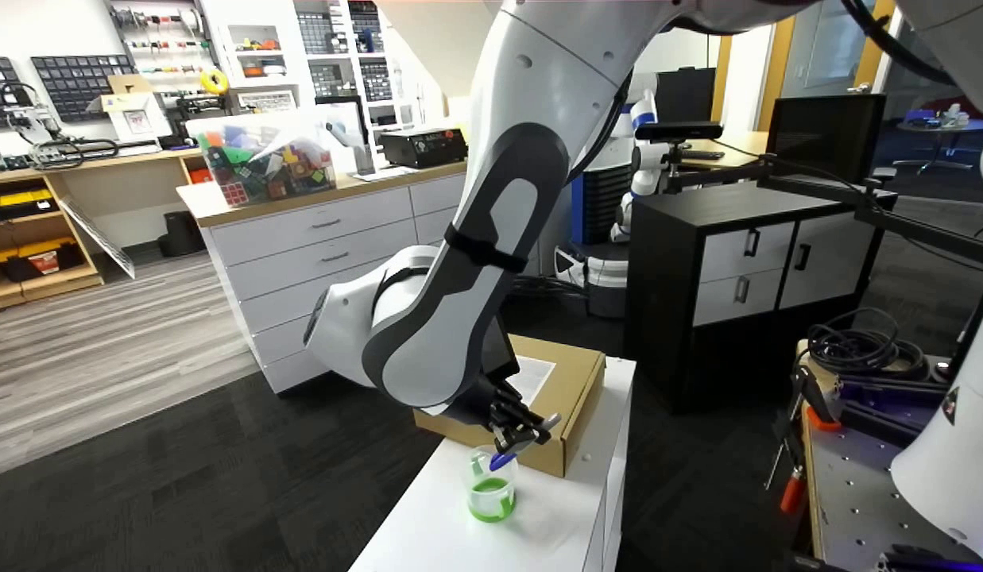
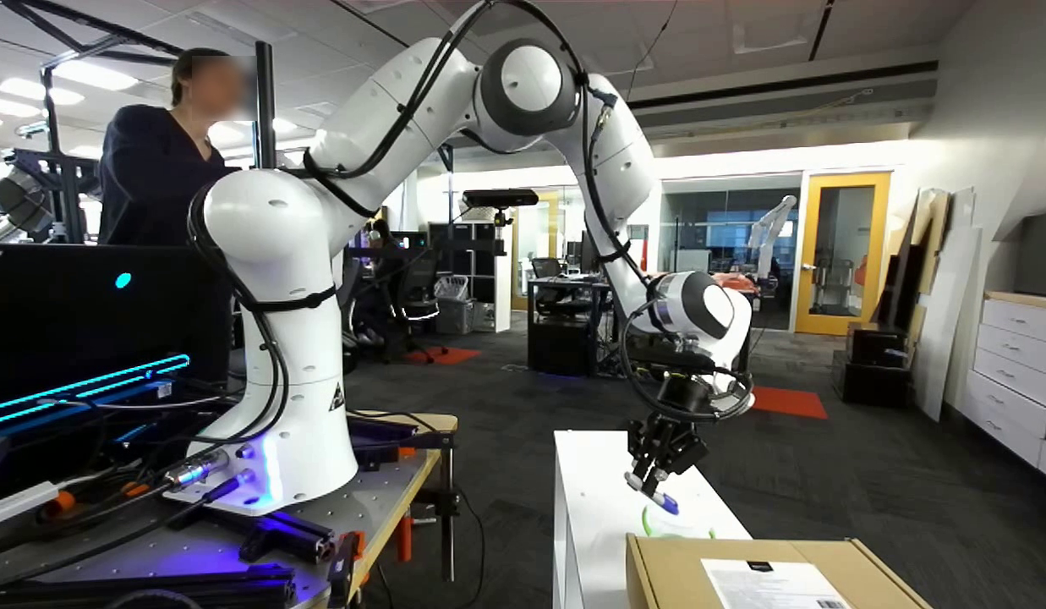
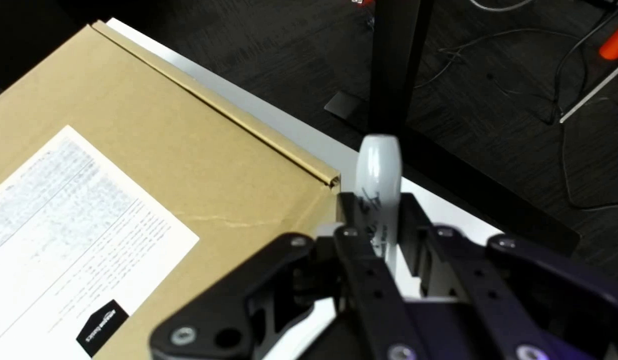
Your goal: Pick the marker and place it in the cup
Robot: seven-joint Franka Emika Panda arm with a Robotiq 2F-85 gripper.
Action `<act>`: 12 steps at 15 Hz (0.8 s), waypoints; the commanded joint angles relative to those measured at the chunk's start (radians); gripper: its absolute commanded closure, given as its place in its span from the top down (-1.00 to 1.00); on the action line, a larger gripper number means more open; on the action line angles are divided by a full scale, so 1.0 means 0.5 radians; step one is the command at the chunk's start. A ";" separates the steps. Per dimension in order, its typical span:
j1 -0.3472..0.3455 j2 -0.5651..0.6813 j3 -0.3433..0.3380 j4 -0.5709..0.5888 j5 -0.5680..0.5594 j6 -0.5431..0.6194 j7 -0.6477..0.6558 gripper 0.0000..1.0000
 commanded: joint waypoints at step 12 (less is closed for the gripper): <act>0.183 0.378 -0.001 0.477 -0.258 -0.279 -0.055 0.19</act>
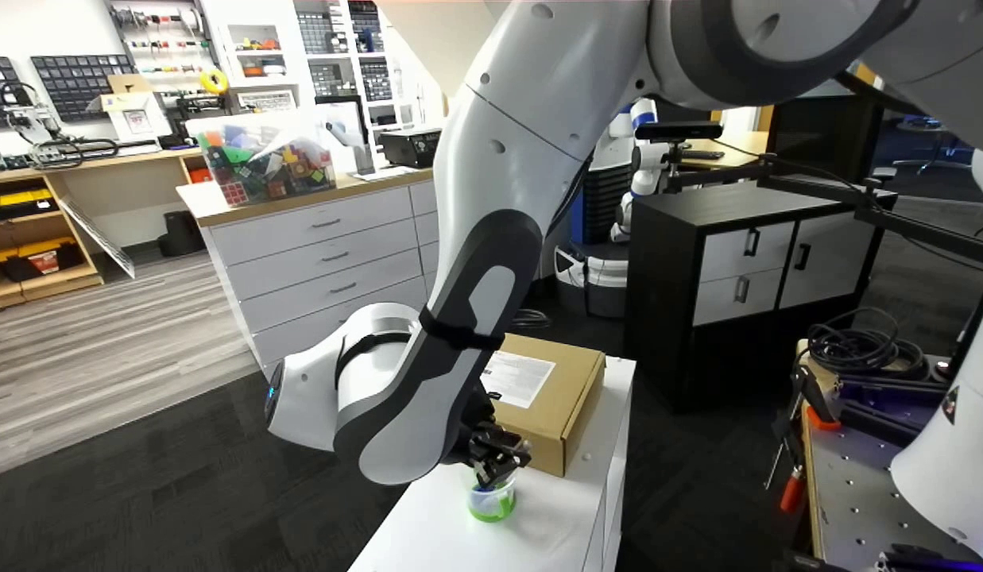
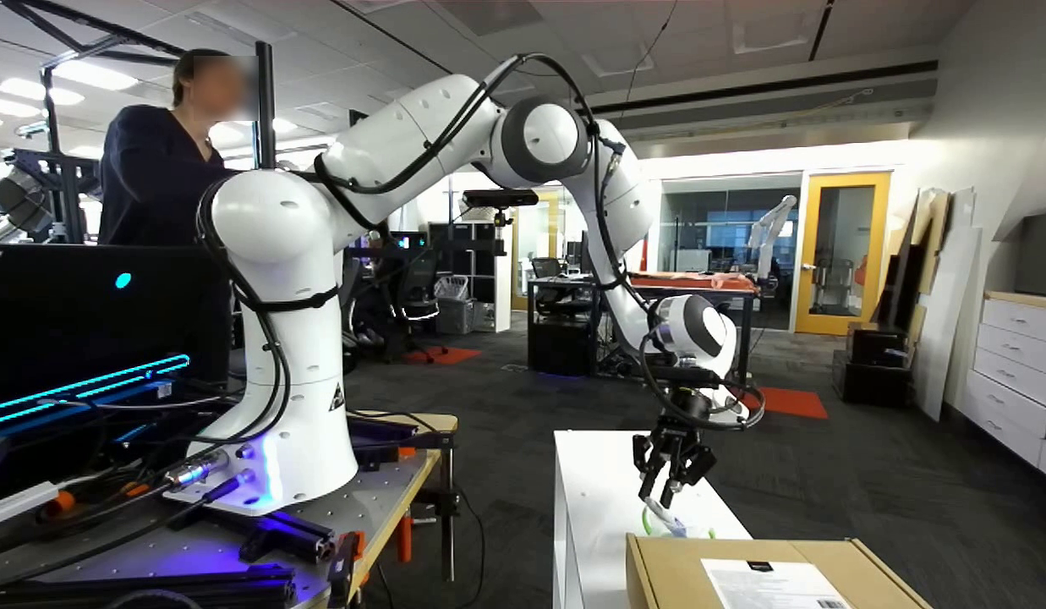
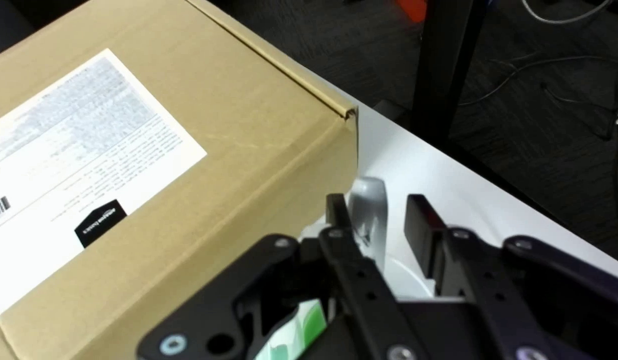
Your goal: Pick the marker and place it in the cup
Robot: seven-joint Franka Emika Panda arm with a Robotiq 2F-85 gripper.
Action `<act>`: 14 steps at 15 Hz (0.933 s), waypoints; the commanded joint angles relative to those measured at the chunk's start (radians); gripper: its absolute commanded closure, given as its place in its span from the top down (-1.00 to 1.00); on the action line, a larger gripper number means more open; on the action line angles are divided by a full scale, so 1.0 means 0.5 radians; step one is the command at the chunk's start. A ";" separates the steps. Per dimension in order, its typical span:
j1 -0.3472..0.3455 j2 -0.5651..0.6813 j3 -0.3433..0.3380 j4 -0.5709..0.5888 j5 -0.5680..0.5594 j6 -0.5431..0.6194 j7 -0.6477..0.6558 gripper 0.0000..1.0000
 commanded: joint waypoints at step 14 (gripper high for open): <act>-0.337 -0.504 0.026 -0.301 0.309 0.357 0.070 1.00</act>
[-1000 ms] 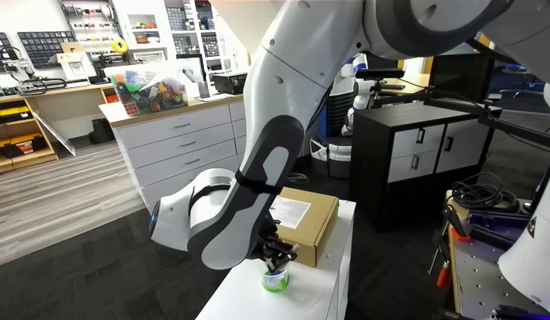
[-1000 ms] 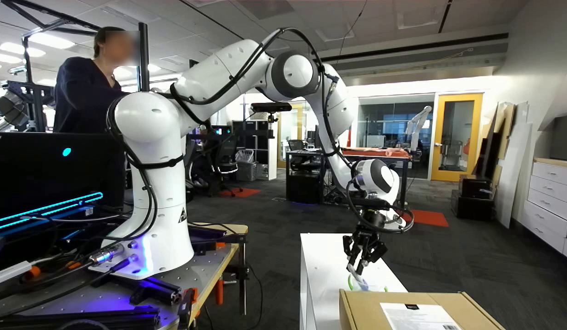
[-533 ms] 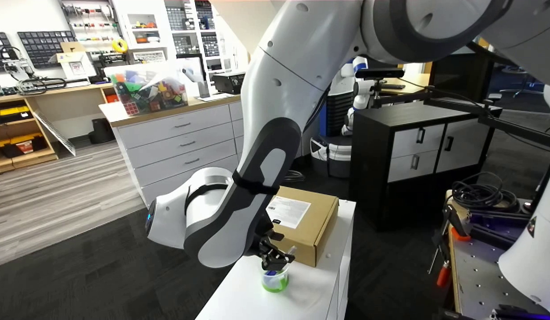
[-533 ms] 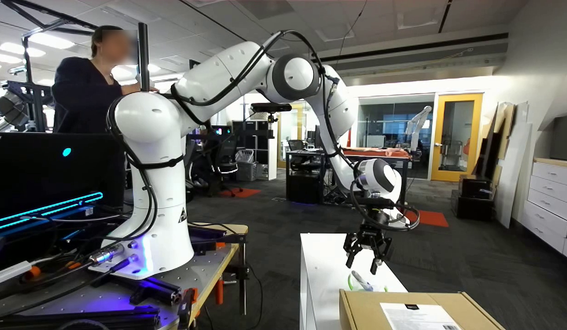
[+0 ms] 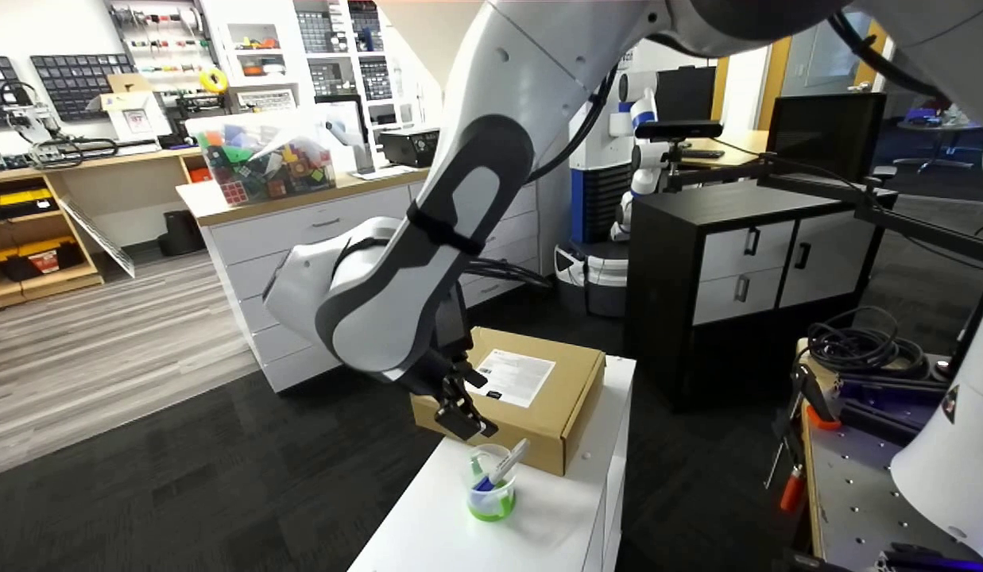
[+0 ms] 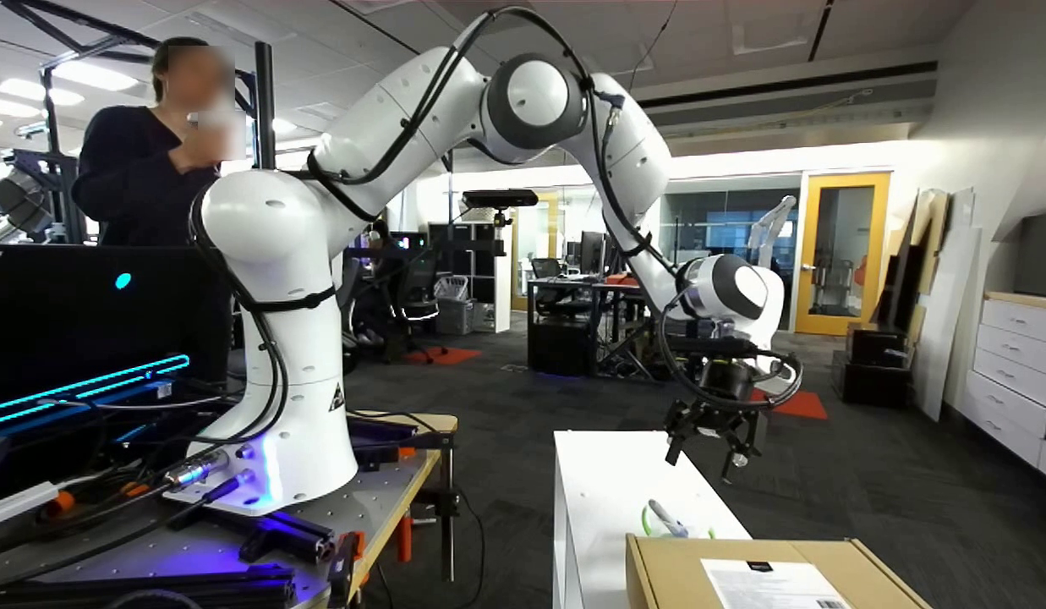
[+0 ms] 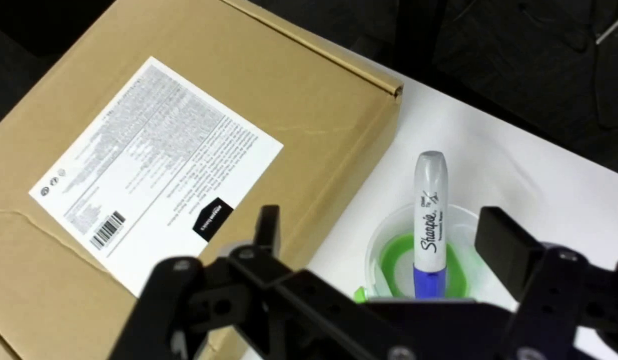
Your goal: Pick the marker and place it in the cup
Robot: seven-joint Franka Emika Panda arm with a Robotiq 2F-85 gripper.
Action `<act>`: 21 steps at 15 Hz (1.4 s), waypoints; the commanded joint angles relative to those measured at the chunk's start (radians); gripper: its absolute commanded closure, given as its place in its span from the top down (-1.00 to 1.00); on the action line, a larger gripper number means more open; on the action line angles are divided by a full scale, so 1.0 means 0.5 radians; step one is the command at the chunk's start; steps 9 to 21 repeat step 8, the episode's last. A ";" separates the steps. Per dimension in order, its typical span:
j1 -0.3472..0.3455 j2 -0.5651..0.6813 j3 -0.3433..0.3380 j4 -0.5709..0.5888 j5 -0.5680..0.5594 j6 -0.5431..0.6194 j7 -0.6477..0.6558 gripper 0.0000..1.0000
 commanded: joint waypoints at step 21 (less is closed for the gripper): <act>-0.143 -0.225 -0.009 -0.243 0.207 0.319 0.055 1.00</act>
